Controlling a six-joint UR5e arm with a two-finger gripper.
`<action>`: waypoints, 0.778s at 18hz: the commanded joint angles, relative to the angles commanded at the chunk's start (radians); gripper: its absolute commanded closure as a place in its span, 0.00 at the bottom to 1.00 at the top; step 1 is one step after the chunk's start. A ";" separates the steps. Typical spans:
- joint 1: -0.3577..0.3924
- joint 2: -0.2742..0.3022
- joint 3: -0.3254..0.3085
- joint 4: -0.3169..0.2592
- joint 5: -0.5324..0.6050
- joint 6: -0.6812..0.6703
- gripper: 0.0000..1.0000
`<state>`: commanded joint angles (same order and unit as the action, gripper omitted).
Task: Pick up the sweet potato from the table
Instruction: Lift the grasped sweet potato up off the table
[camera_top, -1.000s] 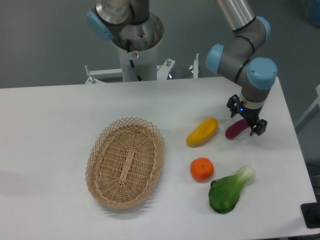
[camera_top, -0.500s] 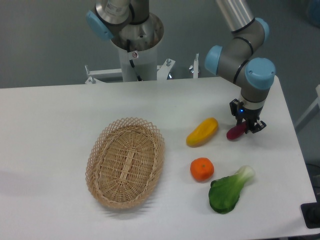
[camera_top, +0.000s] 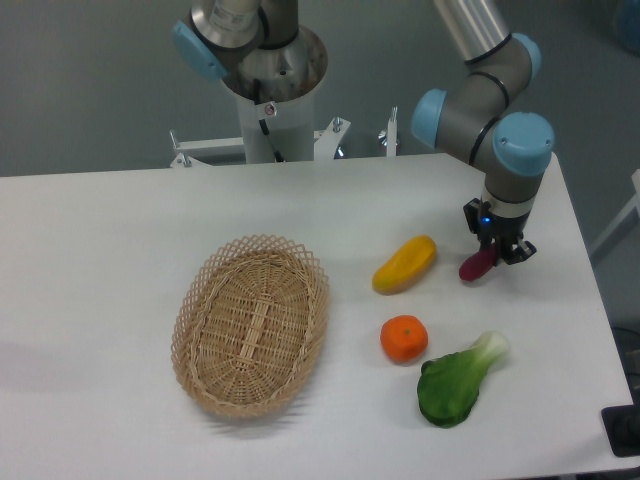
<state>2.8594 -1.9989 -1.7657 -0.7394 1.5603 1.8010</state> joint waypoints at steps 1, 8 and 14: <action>-0.003 0.011 0.011 -0.003 -0.031 -0.005 0.64; -0.034 0.081 0.138 -0.143 -0.163 -0.143 0.64; -0.115 0.117 0.204 -0.166 -0.244 -0.368 0.64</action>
<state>2.7444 -1.8823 -1.5616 -0.9050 1.3162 1.4332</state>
